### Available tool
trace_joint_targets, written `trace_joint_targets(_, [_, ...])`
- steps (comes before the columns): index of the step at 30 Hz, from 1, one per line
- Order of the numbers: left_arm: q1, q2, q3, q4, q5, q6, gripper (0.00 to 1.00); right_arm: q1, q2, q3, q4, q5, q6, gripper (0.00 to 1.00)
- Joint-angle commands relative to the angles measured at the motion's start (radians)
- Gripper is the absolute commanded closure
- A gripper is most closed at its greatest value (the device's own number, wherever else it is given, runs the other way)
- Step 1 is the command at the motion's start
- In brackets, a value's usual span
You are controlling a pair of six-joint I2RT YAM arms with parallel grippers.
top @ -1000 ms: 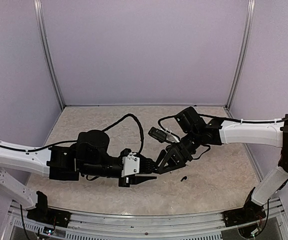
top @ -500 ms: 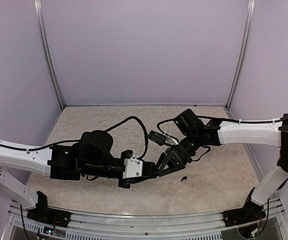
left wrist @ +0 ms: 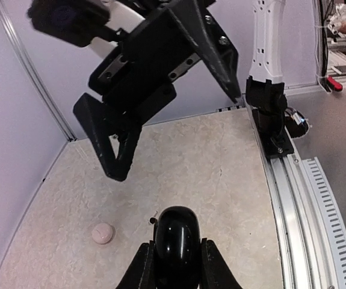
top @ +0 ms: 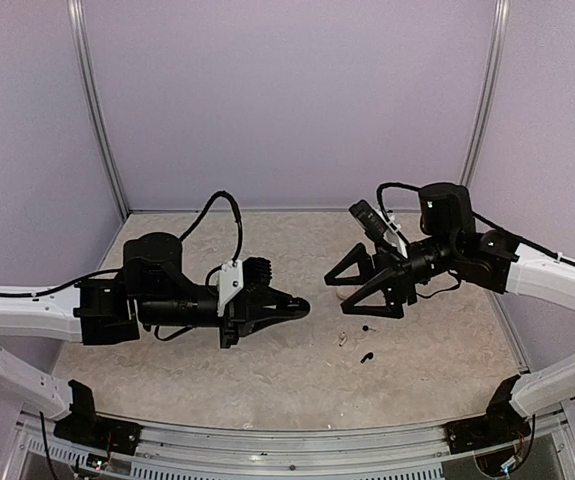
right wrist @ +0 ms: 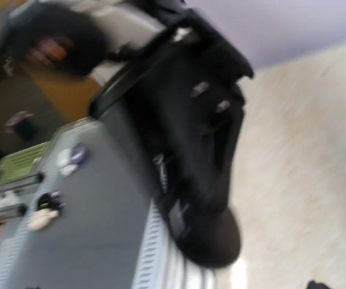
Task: Insert the wireless bluetooth earbuds into the charging case
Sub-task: Pass from the left arm to the right
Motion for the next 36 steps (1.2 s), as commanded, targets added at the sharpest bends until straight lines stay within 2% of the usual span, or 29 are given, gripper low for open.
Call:
trace_joint_targets(1, [0.081,-0.065,-0.035,0.173,0.126,-0.238,0.89,0.002,-0.103,-0.108,0.190,0.200,0.002,0.06])
trace_joint_targets(6, [0.117,-0.083,-0.044,0.267,0.171,-0.387,0.89,0.008,-0.160,-0.191,0.361,0.248,0.010,0.11])
trace_joint_targets(13, [0.115,-0.057,-0.047,0.383,0.194,-0.524,0.90,0.063,-0.124,-0.201,0.499,0.245,0.049,0.24])
trace_joint_targets(17, [0.102,-0.028,-0.042,0.418,0.208,-0.555,0.90,0.088,-0.095,-0.186,0.516,0.238,0.060,0.32])
trace_joint_targets(26, [0.073,0.029,-0.006,0.386,0.206,-0.539,0.90,0.127,-0.060,-0.141,0.521,0.203,0.074,0.50])
trace_joint_targets(32, [0.058,0.047,0.001,0.381,0.189,-0.526,0.90,0.143,-0.036,-0.106,0.441,0.193,0.028,0.58])
trace_joint_targets(36, [0.060,0.050,0.005,0.384,0.184,-0.524,0.90,0.151,-0.032,-0.106,0.429,0.196,0.019,0.60])
